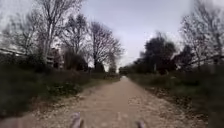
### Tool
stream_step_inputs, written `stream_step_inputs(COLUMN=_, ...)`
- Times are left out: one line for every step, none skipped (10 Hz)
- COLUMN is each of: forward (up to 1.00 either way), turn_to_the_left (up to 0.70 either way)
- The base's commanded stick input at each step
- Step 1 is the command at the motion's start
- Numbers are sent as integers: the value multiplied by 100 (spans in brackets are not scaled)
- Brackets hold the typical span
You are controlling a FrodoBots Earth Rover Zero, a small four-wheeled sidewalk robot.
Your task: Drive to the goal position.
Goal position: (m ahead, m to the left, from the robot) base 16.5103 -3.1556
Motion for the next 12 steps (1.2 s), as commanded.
stream_step_inputs(forward=70, turn_to_the_left=-35)
stream_step_inputs(forward=70, turn_to_the_left=-35)
stream_step_inputs(forward=70, turn_to_the_left=-23)
stream_step_inputs(forward=70, turn_to_the_left=-5)
stream_step_inputs(forward=70, turn_to_the_left=0)
stream_step_inputs(forward=70, turn_to_the_left=0)
stream_step_inputs(forward=70, turn_to_the_left=0)
stream_step_inputs(forward=70, turn_to_the_left=0)
stream_step_inputs(forward=70, turn_to_the_left=0)
stream_step_inputs(forward=70, turn_to_the_left=0)
stream_step_inputs(forward=70, turn_to_the_left=0)
stream_step_inputs(forward=70, turn_to_the_left=0)
